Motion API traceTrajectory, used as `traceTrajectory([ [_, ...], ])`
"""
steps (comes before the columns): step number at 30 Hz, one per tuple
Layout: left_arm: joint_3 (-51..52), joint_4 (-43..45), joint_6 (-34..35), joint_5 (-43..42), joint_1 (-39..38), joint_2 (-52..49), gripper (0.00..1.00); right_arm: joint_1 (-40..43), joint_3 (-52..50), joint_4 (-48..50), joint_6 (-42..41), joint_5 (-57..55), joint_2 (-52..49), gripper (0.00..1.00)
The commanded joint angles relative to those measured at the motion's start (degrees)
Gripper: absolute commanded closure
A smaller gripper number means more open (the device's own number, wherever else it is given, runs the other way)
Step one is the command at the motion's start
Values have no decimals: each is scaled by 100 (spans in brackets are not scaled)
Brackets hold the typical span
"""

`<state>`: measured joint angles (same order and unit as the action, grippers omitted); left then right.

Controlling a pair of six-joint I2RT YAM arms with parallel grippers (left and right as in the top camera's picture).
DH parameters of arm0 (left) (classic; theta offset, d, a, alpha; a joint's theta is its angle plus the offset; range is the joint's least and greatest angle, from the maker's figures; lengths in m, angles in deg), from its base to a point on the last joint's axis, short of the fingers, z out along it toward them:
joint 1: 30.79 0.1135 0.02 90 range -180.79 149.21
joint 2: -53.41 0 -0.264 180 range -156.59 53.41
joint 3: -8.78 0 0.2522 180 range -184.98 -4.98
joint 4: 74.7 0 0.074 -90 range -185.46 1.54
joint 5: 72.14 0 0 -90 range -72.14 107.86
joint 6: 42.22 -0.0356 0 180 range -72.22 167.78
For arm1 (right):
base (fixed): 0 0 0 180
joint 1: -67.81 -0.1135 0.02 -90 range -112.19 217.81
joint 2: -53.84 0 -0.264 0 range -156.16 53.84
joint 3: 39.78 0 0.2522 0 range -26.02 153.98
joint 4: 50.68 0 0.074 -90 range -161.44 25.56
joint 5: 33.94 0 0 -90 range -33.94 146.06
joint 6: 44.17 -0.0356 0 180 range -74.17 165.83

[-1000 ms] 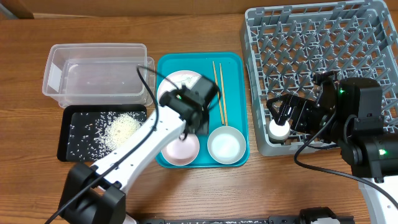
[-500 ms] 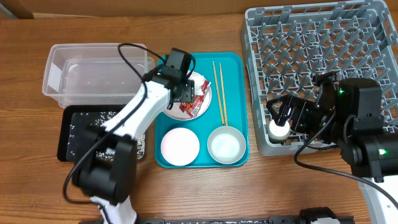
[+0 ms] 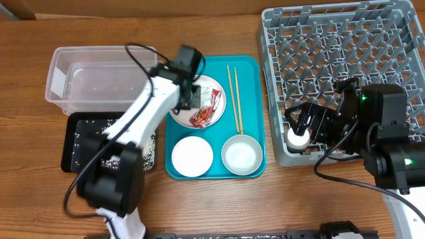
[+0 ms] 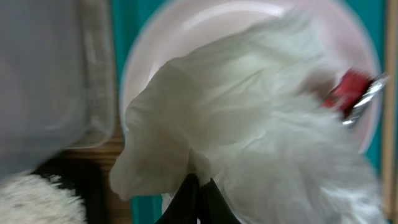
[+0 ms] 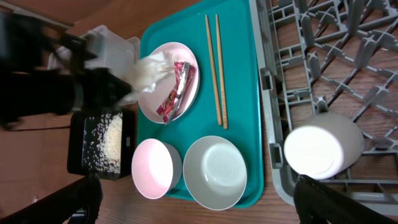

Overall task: Sort waste into correct bins and load items into the dishwasher
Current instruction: 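Grasp the white tissue from the plate and drop it into the clear bin, then grasp the red snack wrapper with the left gripper and drop it in bin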

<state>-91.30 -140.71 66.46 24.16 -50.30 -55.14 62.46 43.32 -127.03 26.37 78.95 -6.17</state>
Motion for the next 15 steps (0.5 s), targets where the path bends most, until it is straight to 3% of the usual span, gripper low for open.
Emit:
traceTrajectory([
  [1, -516, -291, 129, 420, 339, 813, 96, -22, 81, 2, 42, -33, 15, 0],
  [10, -501, -302, 450, 765, 1847, 831, 96, -22, 81, 37, 42, -35, 15, 0],
  [11, -503, -225, 568, 505, 2039, 741, 79, -22, 81, 52, 42, -35, 15, 0],
  [12, -503, -157, 498, 168, 2090, 730, 71, -22, 81, 55, 42, -35, 15, 0],
  [15, -575, -81, 225, -973, 2055, 748, 64, -22, 81, 31, 42, -35, 15, 0],
])
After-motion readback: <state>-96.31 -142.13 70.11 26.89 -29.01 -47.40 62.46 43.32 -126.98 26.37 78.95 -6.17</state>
